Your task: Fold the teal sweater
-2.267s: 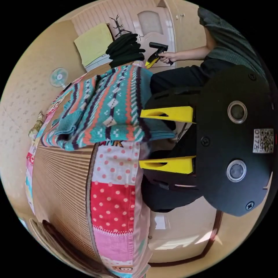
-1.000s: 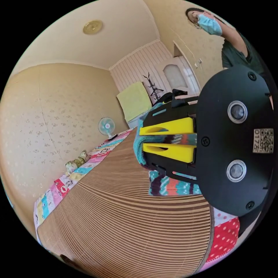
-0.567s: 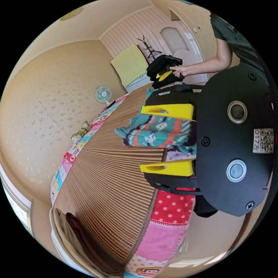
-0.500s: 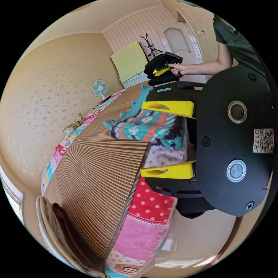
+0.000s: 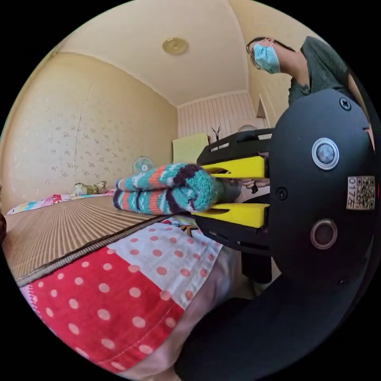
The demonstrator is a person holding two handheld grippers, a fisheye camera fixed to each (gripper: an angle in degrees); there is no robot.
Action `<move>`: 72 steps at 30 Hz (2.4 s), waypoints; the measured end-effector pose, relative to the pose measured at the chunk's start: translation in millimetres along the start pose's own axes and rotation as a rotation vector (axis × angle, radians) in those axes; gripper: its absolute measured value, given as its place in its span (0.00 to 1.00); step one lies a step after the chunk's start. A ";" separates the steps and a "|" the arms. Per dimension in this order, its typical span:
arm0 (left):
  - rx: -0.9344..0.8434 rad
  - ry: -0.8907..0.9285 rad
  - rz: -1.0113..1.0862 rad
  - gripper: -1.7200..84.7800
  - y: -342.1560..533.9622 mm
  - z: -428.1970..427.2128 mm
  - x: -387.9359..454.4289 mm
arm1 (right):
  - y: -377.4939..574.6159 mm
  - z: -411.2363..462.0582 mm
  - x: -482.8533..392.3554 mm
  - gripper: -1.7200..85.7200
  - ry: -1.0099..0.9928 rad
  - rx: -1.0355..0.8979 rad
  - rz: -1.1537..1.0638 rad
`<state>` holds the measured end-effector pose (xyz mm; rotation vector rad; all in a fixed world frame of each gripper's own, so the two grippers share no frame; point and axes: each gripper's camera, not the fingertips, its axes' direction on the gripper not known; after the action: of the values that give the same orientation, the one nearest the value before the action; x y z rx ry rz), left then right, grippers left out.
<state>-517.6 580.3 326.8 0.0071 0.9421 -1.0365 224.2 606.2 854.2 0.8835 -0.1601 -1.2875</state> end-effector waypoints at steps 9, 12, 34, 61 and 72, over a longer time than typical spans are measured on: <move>-0.076 -0.006 0.470 0.10 25.7 73.7 169.9 | -24.6 31.5 5.3 0.02 -0.343 0.012 0.129; -0.097 -0.048 0.590 0.11 41.2 115.7 221.2 | -28.1 46.7 -22.5 0.02 -0.532 0.052 0.167; -0.440 -0.934 0.917 0.12 332.5 475.3 130.7 | 228.3 -85.1 222.0 0.07 -0.463 0.277 0.571; -0.333 -0.576 0.171 0.32 115.4 241.7 69.3 | 178.3 86.0 216.5 0.29 -1.030 -0.171 0.355; -0.208 -0.688 0.193 0.29 39.3 146.3 120.6 | 139.3 128.2 117.3 0.23 -1.081 -0.264 0.309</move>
<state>-371.8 452.9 321.8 -0.4007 0.4032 -0.6803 295.6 443.4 988.4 -0.1379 -0.9112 -1.3294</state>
